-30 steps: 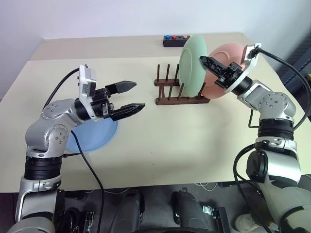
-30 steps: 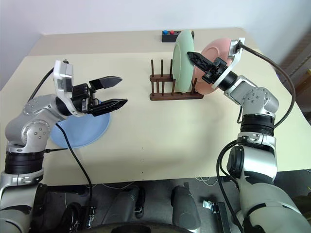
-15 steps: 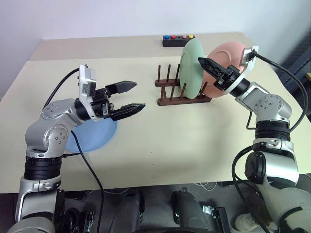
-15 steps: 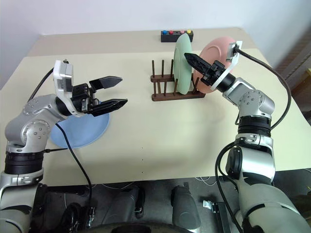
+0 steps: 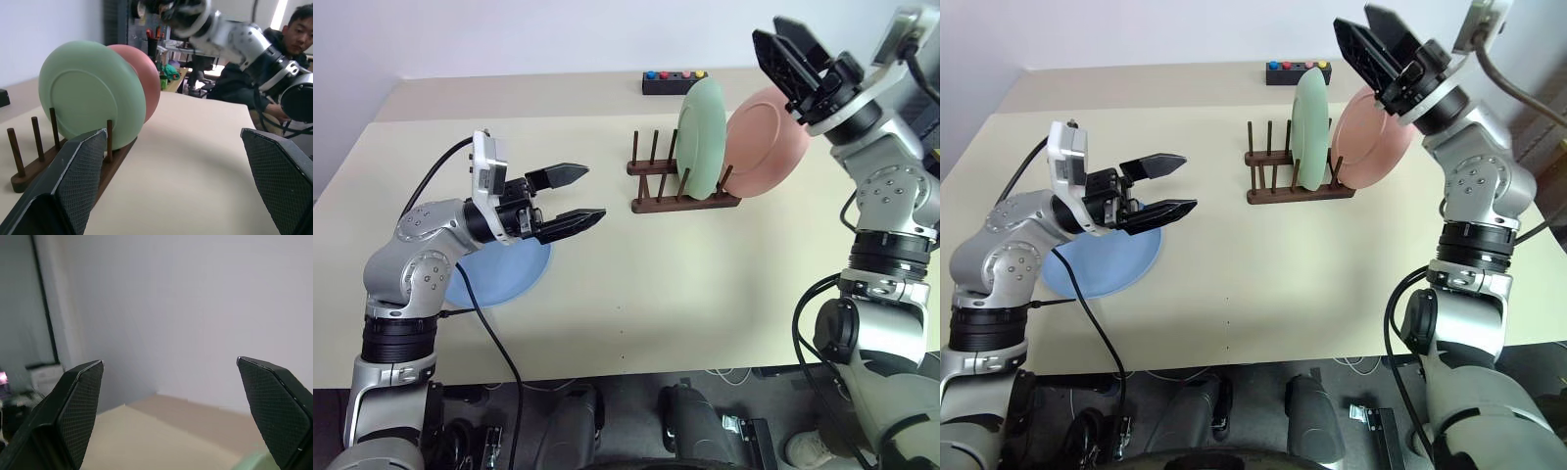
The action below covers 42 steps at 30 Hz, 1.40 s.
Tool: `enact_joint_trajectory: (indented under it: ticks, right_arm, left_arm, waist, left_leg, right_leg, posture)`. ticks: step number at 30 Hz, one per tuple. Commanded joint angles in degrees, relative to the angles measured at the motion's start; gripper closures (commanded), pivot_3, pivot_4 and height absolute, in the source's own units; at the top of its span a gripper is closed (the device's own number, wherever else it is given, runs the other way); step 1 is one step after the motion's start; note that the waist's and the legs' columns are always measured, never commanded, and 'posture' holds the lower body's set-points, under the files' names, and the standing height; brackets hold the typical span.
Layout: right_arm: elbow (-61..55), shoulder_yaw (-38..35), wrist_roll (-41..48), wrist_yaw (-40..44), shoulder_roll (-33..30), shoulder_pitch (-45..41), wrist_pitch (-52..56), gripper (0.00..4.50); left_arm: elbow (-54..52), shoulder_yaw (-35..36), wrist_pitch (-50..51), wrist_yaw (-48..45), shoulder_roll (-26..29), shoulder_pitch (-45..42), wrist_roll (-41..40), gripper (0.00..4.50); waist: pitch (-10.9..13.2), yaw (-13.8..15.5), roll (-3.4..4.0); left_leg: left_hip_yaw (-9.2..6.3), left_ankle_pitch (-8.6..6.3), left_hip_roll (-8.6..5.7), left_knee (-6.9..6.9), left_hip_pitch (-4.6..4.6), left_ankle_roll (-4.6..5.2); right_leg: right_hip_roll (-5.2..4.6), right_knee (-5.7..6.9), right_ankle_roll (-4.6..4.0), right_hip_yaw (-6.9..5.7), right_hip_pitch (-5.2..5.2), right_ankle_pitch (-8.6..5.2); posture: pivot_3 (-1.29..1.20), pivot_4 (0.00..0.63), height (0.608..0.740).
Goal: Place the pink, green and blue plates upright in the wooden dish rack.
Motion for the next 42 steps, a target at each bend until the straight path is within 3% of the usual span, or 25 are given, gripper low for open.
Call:
enact_joint_trajectory:
  ticks: [1, 4, 10, 15, 19, 23, 30, 37, 39, 42]
  right_arm:
    - [-8.77, 7.29, -4.97, 10.74, -4.93, 6.14, -5.41, 0.05]
    - [-11.85, 9.61, -5.69, 14.48, -6.96, 9.24, -7.38, 0.05]
    - [-17.86, 9.73, 1.57, 17.18, -8.78, 13.28, 2.01, 0.05]
    - [-23.06, 8.51, 7.66, 15.97, -8.17, 17.54, 6.69, 0.05]
    - [-23.15, 8.98, 7.5, 15.45, -8.0, 18.37, 6.48, 0.05]
    - [-22.83, 10.28, 7.15, 15.49, -7.14, 18.3, 6.26, 0.05]
    - [-22.1, 11.17, 6.78, 14.81, -5.32, 17.45, 5.9, 0.05]
    - [-24.04, 11.14, 6.85, 12.54, -4.38, 18.77, 6.26, 0.05]
    - [-24.7, 10.99, 6.99, 11.77, -4.25, 19.42, 6.39, 0.05]
    - [-25.71, 10.59, 7.37, 10.79, -4.36, 20.22, 6.88, 0.05]
  left_arm:
    - [1.77, 1.85, 1.32, 1.22, 3.25, -1.66, 1.22, 0.0]
    - [4.41, 2.28, 2.61, 2.83, 4.88, -3.38, 1.98, 0.0]
    - [8.69, 5.73, 1.47, 3.14, 9.89, -3.99, 3.77, 0.0]
    - [18.81, 10.02, -0.45, 5.15, 19.04, 0.88, 10.67, 0.0]
    - [29.44, 10.74, 6.07, 11.74, 25.62, 0.78, 15.09, 0.0]
    - [32.11, 11.27, 22.37, 14.54, 28.48, -4.46, 12.52, 0.0]
    - [37.44, 2.71, 36.54, 12.8, 32.3, -12.3, 16.17, 0.0]
    - [49.4, -12.6, 44.99, 5.34, 30.38, -24.39, 21.39, 0.0]
    - [52.2, -20.83, 45.84, 0.58, 30.16, -27.26, 24.75, 0.0]
    - [54.85, -26.63, 45.21, -4.51, 29.62, -30.35, 27.45, 0.0]
  waist:
    - [-0.01, -0.01, -0.02]
    - [0.0, -0.16, -0.01]
    - [0.0, -0.17, -0.02]
    - [0.01, -0.15, -0.01]
    - [0.02, -0.11, -0.04]
    - [0.06, 0.79, -0.36]
    - [0.06, 0.39, -0.38]
    - [0.06, 0.0, -0.4]
    - [0.06, -0.05, -0.4]
    - [0.06, -0.15, -0.42]
  left_leg:
    - [-0.01, 0.0, 0.0, 0.0, 0.0, 0.0]
    - [-0.03, 0.0, 0.0, 0.01, 0.01, 0.0]
    - [-0.05, 0.0, 0.04, -0.02, 0.01, 0.0]
    - [-0.06, 0.0, 0.05, -0.05, 0.01, 0.0]
    - [-0.06, -0.01, 0.05, -0.06, 0.01, 0.0]
    - [-0.13, -0.01, 0.01, -0.05, -0.02, 0.01]
    - [-0.11, -0.02, -0.04, -0.05, -0.04, 0.01]
    - [-0.12, -0.01, -0.03, -0.04, -0.04, 0.0]
    - [-0.11, -0.01, -0.02, -0.03, -0.05, 0.0]
    - [-0.06, -0.01, 0.0, -0.03, -0.04, 0.0]
  right_leg:
    - [0.02, -0.01, 0.0, -0.01, 0.01, 0.0]
    - [0.03, -0.01, 0.0, -0.03, 0.03, 0.0]
    - [0.04, -0.01, 0.0, -0.02, -0.01, 0.0]
    - [0.0, -0.03, -0.01, -0.02, -0.02, 0.0]
    - [-0.01, -0.01, -0.02, -0.03, -0.07, 0.0]
    - [-0.08, -0.04, -0.01, -0.15, -0.01, 0.0]
    - [-0.07, 0.01, -0.01, -0.15, -0.04, 0.0]
    - [0.02, 0.08, 0.0, -0.14, -0.05, 0.0]
    - [0.06, 0.09, 0.0, -0.14, -0.05, 0.0]
    - [0.08, 0.08, 0.0, -0.1, -0.08, -0.01]
  posture:
    - [0.0, 0.15, 0.74]
    - [0.0, 0.15, 0.74]
    - [0.0, 0.15, 0.74]
    - [0.0, 0.15, 0.74]
    - [0.0, 0.15, 0.74]
    - [0.0, 0.15, 0.74]
    - [0.0, 0.15, 0.74]
    - [0.0, 0.15, 0.74]
    - [0.0, 0.15, 0.74]
    - [0.0, 0.15, 0.74]
